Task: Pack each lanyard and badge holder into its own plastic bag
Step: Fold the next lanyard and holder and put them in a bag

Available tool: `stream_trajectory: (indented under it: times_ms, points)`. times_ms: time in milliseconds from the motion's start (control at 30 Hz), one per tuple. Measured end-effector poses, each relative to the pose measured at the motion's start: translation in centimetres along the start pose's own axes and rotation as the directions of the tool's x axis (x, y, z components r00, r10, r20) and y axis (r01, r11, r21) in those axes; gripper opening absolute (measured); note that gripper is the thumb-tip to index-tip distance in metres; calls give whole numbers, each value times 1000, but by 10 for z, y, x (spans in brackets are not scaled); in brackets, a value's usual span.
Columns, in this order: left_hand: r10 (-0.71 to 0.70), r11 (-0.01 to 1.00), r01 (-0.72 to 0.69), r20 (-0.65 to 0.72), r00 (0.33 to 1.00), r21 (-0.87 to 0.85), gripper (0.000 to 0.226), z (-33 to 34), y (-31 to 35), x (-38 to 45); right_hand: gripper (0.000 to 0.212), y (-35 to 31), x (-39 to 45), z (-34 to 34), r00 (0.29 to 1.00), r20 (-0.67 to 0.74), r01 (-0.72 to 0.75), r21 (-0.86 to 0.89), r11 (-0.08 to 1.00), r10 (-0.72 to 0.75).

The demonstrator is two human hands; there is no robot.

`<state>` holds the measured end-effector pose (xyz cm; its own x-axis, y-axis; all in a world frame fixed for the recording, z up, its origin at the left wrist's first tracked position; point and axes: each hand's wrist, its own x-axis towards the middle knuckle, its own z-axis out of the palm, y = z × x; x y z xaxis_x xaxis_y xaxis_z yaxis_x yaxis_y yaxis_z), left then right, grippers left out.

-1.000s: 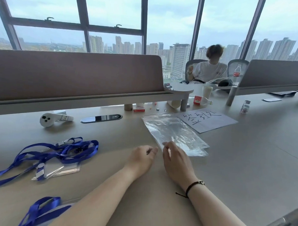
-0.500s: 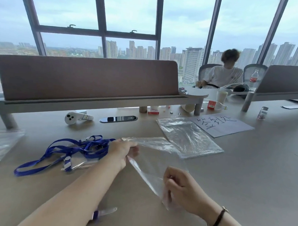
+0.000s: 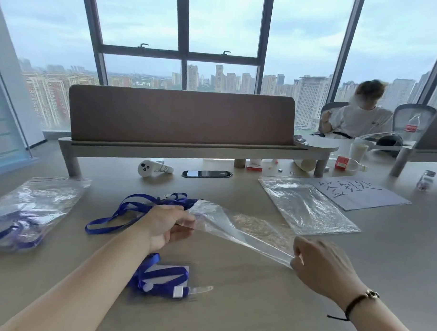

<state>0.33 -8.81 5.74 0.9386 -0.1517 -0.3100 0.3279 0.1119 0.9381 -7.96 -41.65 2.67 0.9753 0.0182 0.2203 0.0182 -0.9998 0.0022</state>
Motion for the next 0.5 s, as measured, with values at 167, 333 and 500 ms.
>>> stream_trajectory:
  times_ms: [167, 333, 500]
  points:
    - [-15, 980, -5, 95, 995, 201, 39, 16, -9, -33, 7, -66, 7, -11, 986, -149, 5, 471, 882, 74]
    - [74, 944, -100, 93, 993, 313, 57, 34, -29, -60, 39, -133, 22, -17, 990, 42, -113, 807, 579, 135]
    - [103, 927, -125, 80, 991, 353, 69, 34, -43, -76, 29, -157, 25, -7, 979, 127, -198, 768, 610, 158]
